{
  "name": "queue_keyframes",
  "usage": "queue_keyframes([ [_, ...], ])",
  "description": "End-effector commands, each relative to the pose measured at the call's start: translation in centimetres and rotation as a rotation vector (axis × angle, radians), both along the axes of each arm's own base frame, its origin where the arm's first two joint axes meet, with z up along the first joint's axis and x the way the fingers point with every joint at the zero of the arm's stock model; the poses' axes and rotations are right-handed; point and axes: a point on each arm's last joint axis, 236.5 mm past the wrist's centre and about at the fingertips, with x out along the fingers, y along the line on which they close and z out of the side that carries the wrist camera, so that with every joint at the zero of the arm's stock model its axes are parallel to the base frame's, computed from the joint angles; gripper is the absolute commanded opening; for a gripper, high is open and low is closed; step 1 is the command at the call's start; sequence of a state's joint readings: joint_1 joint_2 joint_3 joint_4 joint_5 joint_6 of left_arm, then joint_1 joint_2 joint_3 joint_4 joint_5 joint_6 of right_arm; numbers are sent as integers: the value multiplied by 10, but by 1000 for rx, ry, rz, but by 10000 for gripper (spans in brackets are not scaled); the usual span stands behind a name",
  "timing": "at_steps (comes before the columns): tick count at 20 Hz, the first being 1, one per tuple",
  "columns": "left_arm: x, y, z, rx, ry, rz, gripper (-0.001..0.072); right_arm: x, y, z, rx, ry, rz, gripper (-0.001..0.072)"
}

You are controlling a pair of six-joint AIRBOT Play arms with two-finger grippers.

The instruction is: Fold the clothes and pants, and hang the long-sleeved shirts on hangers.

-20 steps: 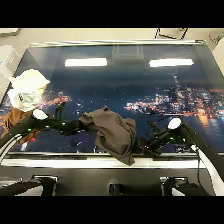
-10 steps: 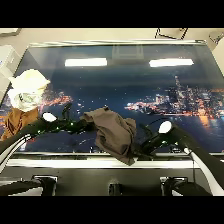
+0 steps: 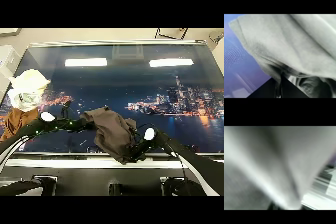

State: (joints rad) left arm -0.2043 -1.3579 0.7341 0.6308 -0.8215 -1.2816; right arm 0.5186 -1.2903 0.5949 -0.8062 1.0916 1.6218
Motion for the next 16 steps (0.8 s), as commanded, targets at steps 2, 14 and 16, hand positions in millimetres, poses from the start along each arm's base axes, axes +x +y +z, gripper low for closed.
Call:
queue_keyframes([
  [2,5,2,24,-10,-78,-20,21,15,2,17,-7,-60,19,42],
  [14,-15,152,553,230,-1443,334,20,160,-273,491,-485,-1512,-590,45],
  [16,-63,157,599,271,-1594,403,20,126,-279,555,-495,-1719,-652,45],
])
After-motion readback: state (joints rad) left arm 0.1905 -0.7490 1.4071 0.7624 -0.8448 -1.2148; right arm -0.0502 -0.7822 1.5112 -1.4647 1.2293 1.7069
